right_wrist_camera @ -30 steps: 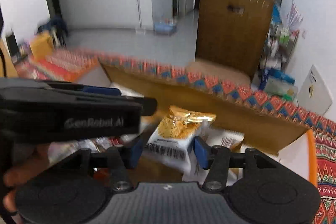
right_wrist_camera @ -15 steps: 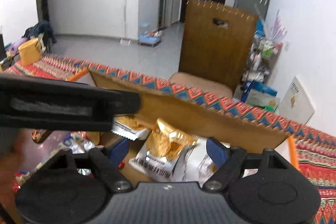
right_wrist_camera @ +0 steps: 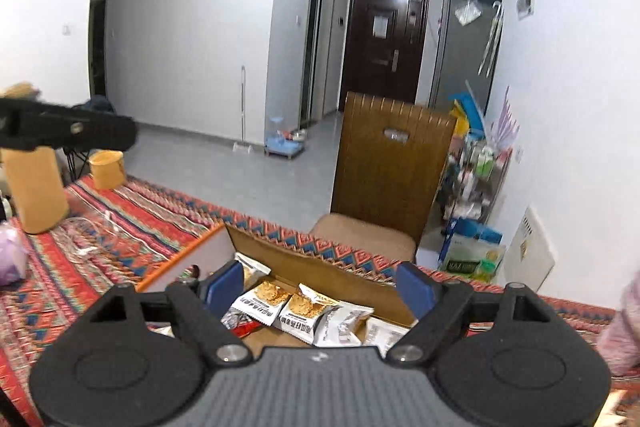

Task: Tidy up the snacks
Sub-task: 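Withdraw both tools from the box back toward the snack pile, then grasp a white cracker packet with the left tool while the right tool grasps a gold packet, then carry both packets into the cardboard box and open both tools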

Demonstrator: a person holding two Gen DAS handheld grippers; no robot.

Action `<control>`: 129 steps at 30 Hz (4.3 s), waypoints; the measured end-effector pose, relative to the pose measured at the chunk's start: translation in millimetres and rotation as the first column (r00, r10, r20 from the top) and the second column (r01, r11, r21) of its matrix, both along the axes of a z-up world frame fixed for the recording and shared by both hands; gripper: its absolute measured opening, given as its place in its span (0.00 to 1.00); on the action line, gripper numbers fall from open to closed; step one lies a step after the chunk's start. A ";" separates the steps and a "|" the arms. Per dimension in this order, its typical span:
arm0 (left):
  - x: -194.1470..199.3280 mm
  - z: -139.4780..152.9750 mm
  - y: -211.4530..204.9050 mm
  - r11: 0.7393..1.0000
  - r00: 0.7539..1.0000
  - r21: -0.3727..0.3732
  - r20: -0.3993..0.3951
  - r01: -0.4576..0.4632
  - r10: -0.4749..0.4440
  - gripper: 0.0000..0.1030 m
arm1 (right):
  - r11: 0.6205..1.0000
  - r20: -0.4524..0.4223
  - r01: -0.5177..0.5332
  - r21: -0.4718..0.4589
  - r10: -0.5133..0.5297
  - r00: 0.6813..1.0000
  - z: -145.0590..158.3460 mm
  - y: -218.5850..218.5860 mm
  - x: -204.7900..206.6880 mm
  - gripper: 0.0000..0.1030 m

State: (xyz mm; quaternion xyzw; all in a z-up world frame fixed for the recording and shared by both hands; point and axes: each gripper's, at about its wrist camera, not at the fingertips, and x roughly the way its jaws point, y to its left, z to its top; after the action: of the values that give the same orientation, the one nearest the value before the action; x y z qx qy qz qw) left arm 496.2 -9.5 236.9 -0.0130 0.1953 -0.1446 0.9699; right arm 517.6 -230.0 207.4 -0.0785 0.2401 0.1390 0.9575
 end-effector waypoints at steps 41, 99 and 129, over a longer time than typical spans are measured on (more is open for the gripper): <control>-346.7 -179.5 51.5 0.991 0.994 0.080 -0.002 -0.110 0.111 1.00 | 0.986 -0.047 0.102 0.130 -0.097 0.994 -162.5 -28.7 -364.7 1.00; -252.4 -200.1 23.3 0.984 0.956 0.099 -0.242 -0.146 0.166 0.49 | 0.963 -0.075 0.137 0.230 -0.123 0.990 -163.9 -53.7 -291.1 0.09; -4.3 -130.3 -21.3 1.000 0.996 -0.014 -0.086 0.006 -0.007 0.49 | 0.973 0.066 -0.065 0.223 0.051 0.997 -71.2 -21.8 -49.3 0.09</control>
State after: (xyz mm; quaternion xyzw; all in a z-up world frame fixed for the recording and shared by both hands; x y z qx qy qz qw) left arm 491.9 -30.9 106.5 -0.0252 0.2362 -0.1482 0.9600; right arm 468.4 -251.8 136.3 0.0191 0.1920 0.1908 0.9625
